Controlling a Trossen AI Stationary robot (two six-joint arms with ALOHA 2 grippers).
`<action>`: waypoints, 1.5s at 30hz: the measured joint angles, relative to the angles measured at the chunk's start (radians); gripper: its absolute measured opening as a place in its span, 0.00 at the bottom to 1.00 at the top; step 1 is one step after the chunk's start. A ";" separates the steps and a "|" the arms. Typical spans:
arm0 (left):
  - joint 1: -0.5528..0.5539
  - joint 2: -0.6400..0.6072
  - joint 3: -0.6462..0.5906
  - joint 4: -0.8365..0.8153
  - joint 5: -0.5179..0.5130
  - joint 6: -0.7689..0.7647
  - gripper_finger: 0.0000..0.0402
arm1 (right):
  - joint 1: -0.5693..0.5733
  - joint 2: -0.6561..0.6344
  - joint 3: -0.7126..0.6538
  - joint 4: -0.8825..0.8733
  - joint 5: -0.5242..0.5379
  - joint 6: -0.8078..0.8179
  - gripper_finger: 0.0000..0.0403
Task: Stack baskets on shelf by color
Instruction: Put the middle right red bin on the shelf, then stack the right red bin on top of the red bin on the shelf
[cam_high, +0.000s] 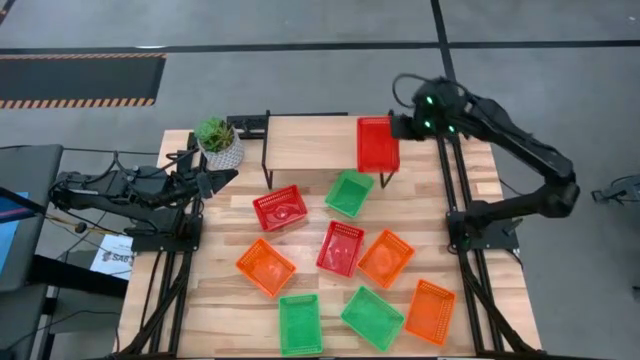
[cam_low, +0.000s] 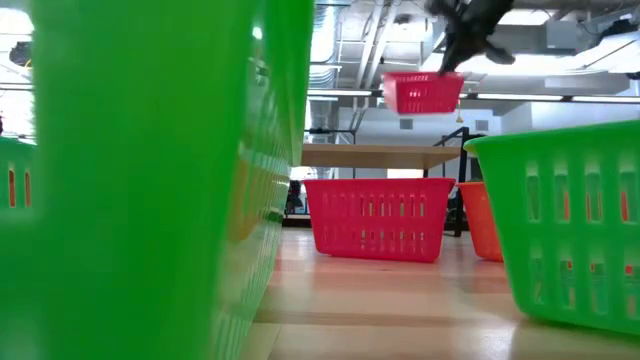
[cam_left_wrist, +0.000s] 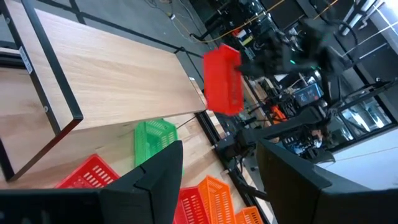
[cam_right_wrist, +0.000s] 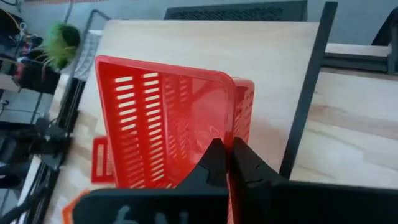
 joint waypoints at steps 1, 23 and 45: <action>0.000 0.000 0.000 0.000 0.002 0.000 0.48 | -0.033 0.021 0.000 0.007 -0.030 -0.012 0.00; 0.000 0.000 0.000 0.000 0.003 -0.012 0.48 | -0.270 0.279 0.000 0.082 -0.281 -0.161 0.05; 0.000 0.000 0.000 0.000 0.000 -0.018 0.48 | -0.290 0.284 0.037 0.072 -0.246 -0.207 0.35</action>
